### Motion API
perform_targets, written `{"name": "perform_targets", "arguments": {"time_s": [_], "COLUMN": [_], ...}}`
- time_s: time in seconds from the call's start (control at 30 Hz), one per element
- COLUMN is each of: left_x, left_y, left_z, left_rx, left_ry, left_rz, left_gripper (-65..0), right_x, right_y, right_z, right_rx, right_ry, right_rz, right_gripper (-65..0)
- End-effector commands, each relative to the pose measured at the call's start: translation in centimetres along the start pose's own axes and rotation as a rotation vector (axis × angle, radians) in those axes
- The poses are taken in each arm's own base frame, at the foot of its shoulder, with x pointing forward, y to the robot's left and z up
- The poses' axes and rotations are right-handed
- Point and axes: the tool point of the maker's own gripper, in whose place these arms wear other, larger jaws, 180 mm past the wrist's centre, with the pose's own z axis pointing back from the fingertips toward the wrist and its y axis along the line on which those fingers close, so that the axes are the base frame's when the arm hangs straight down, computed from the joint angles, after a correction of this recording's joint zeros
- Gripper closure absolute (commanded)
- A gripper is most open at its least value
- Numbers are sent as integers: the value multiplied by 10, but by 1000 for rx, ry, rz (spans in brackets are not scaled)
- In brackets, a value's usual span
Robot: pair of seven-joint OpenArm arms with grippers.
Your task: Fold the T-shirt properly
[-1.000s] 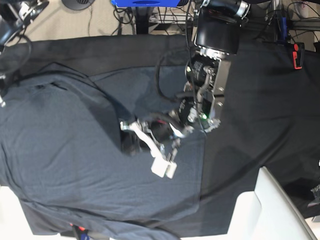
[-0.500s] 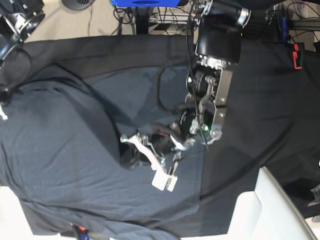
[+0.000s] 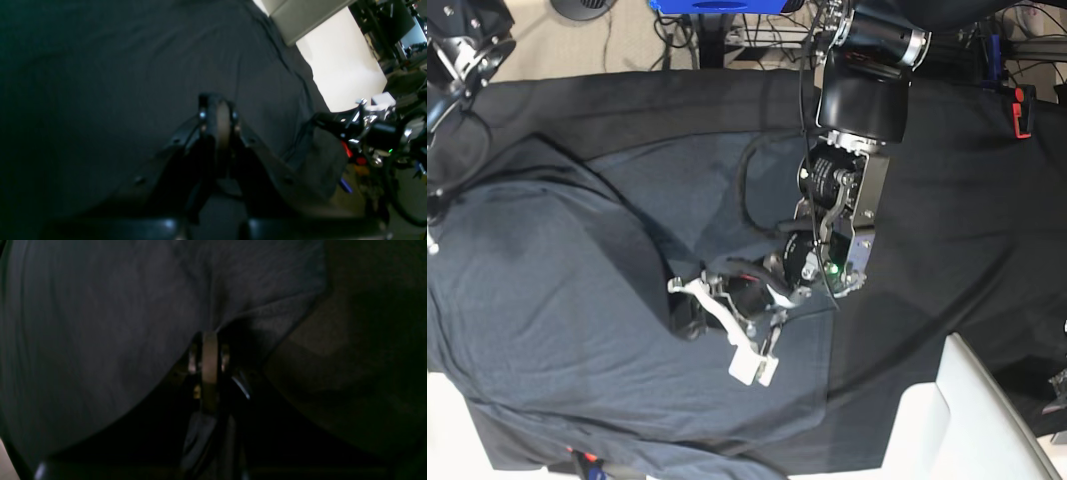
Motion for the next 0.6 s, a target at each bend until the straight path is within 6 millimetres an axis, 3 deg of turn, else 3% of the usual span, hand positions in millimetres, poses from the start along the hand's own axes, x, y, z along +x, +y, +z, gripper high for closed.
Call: {"name": "perform_targets", "arguments": {"time_s": [0.0, 0.17, 0.57], "left_x": [32, 34, 38], "left_y": [-13, -2, 4], "left_z": [-1, -7, -9], "left_rx": [-38, 8, 20], "left_ry": [-101, -113, -156], "left_rz": [-17, 31, 49], "left_gripper": [0, 0, 0], "right_x": [19, 9, 18], "right_y": [3, -4, 4], "right_z": [3, -6, -11], "right_rx": [6, -7, 9], "right_ry": [-52, -40, -95], "right_rz": [-7, -27, -50], "right_gripper": [0, 0, 0]}}
